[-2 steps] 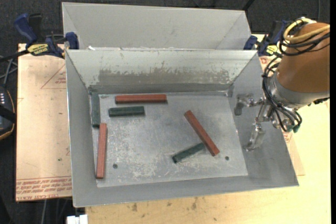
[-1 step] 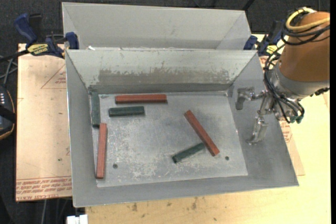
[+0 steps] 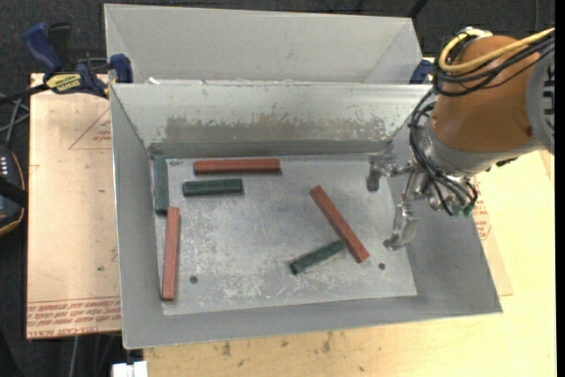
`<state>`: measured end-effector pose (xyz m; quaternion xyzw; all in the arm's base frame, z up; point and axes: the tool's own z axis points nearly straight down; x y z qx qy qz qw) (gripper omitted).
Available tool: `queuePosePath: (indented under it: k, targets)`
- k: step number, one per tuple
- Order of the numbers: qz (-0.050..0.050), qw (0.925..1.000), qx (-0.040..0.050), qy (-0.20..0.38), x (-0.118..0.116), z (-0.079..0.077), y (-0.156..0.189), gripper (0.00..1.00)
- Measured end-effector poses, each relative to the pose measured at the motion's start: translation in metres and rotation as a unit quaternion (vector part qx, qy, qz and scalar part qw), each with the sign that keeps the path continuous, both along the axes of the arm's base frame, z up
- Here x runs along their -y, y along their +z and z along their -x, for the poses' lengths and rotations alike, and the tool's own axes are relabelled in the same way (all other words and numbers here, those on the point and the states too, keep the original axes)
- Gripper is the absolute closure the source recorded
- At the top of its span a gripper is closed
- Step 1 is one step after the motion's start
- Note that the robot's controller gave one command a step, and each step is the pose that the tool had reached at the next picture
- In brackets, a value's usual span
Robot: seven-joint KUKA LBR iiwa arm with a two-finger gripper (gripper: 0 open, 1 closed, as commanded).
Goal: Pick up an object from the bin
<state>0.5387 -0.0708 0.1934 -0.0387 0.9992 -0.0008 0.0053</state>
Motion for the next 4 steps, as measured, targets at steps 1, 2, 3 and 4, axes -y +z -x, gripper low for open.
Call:
queuePosePath:
  k: [1,2,3,4]
  targets:
    - [-0.001,1.0,-0.0025,0.002,-0.003,0.007,-0.069,0.0]
    - [0.0,0.9899,-0.0012,0.142,-0.024,0.001,-0.121,1.0]
    - [0.0,0.9899,-0.0012,0.142,-0.024,0.001,-0.121,1.0]
    - [0.0,0.971,-0.0063,0.239,-0.029,-0.021,-0.11,1.0]
